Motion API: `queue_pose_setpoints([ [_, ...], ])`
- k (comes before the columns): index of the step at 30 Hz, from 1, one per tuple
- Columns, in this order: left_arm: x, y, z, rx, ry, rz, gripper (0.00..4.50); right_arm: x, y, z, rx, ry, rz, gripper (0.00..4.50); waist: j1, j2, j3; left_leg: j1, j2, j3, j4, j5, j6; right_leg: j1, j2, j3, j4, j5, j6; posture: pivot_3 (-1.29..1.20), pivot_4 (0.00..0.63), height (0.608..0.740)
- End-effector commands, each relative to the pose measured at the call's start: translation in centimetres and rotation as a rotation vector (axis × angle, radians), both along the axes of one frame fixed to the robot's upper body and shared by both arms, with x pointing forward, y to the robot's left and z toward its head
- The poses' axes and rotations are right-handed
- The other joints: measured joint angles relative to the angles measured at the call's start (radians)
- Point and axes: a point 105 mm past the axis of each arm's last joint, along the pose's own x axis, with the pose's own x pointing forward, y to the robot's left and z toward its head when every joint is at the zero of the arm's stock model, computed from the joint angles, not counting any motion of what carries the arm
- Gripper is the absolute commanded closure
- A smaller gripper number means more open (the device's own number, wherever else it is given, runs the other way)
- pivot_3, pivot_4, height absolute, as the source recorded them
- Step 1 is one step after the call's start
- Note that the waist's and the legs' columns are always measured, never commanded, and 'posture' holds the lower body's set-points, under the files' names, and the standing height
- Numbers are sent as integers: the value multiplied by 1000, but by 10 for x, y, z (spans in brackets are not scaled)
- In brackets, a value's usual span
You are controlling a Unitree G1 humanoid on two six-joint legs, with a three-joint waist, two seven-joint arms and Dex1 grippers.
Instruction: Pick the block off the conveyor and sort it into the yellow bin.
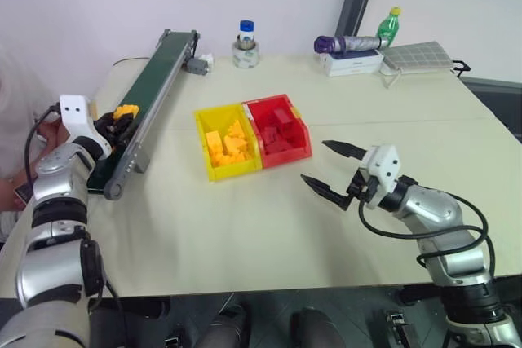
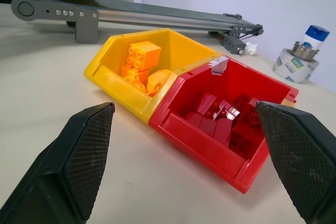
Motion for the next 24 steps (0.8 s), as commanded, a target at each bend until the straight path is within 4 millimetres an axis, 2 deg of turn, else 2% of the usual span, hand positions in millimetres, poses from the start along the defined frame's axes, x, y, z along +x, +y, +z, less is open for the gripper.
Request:
queue_pose_setpoints([
  [1,-17,-49,31,-21,-96,-181,3200,-3,-1,13,4,-59,7,0,6,0,0,0,0,0,1,0,0,0,0,0,0,0,0,0,150,740],
  [6,-34,-133,16,16,-56,-411,3200,1,2,15,6,-65,19,0,7,0,0,0,0,0,4,0,0,2,1,0,0,2,-1,0,150,740],
  [8,-34,-151,14,8,-58,-427,3200,2,3,15,5,-69,21,0,7,0,0,0,0,0,5,1,1,3,1,0,0,2,-1,0,150,740],
  [10,-27,-156,9,24,-51,-392,3200,2,3,16,7,-73,20,0,4,0,0,0,1,0,5,2,0,3,2,0,0,3,-2,0,150,740],
  [12,-17,-154,4,66,-50,-310,3200,0,4,18,16,-73,18,0,1,0,0,1,3,1,5,2,0,2,3,0,0,3,-2,0,150,740],
  [21,1,-161,-1,-68,-25,-251,3200,-2,2,19,19,-85,-6,0,8,0,0,0,6,2,4,2,-1,2,5,0,-1,4,-3,0,150,740],
  [24,3,-163,3,-93,-48,-268,1758,-2,3,20,20,-85,-7,0,8,0,0,0,6,2,4,2,-1,2,5,0,-1,4,-3,0,150,740],
])
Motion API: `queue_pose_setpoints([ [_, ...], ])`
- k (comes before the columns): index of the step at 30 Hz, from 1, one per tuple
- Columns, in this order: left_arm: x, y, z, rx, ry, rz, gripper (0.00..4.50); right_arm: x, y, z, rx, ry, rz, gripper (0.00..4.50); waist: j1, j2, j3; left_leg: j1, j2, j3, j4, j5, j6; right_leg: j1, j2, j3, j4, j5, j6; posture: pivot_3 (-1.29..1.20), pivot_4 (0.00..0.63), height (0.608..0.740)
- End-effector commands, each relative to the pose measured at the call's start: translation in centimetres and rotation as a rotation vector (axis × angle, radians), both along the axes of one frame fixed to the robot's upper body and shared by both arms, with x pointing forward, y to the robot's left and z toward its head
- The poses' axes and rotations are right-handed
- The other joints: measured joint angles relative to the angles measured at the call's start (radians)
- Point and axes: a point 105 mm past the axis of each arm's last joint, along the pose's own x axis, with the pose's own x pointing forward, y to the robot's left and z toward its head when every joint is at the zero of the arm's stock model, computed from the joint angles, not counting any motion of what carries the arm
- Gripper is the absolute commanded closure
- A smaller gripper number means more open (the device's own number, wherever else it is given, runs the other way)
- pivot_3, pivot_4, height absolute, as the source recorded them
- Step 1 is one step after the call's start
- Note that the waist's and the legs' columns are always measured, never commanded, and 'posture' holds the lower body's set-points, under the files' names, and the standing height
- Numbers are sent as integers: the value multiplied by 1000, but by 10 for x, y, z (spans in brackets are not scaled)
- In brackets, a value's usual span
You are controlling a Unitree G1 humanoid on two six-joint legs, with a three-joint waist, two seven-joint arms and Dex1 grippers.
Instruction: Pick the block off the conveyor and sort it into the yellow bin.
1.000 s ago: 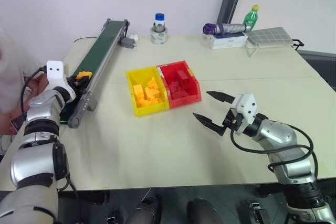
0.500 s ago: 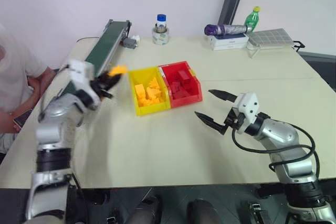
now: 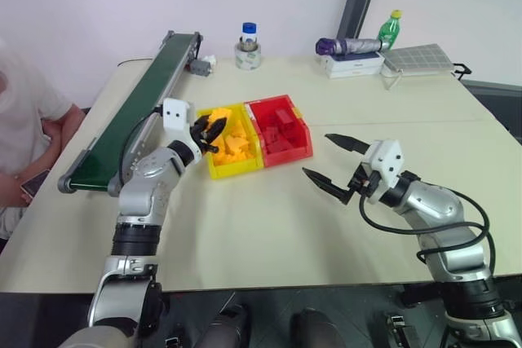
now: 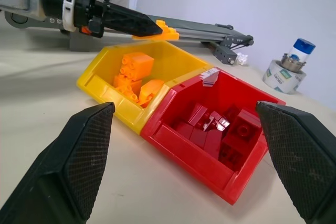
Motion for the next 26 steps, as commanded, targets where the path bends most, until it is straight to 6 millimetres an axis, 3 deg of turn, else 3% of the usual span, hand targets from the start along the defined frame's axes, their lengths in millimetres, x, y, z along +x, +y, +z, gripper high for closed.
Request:
queue_pose_setpoints([
  [1,0,1,22,-30,-90,-8,1257,-5,3,12,8,-51,10,0,-2,0,0,0,0,0,0,0,0,0,0,0,0,0,0,0,150,740],
  [3,0,1,27,-37,-105,-6,239,-5,3,12,8,-50,10,0,-1,0,0,0,0,0,0,0,0,0,0,0,0,0,0,0,150,740],
  [4,-1,1,29,-26,-116,-9,63,-5,3,12,8,-49,12,0,-1,0,0,0,0,0,0,0,0,0,0,0,0,0,0,0,150,740],
  [7,-7,3,28,41,-140,-20,63,-4,2,12,7,-49,12,0,-2,0,0,0,0,0,0,0,0,0,0,0,0,0,0,0,150,740],
  [12,-37,40,35,50,-144,-53,63,-5,-1,10,1,-45,9,0,-8,0,0,0,0,1,-2,0,0,-2,0,1,0,0,0,0,150,740],
  [19,-76,65,32,209,-80,-177,63,-4,-7,8,-15,-40,7,0,2,0,0,0,1,1,-4,0,-1,-2,2,2,-1,0,-1,0,150,740],
  [26,-80,90,23,352,-26,-195,63,-2,-9,7,-25,-36,9,0,3,0,0,1,2,1,-7,-1,-3,-3,2,4,-2,-1,-5,0,150,740],
])
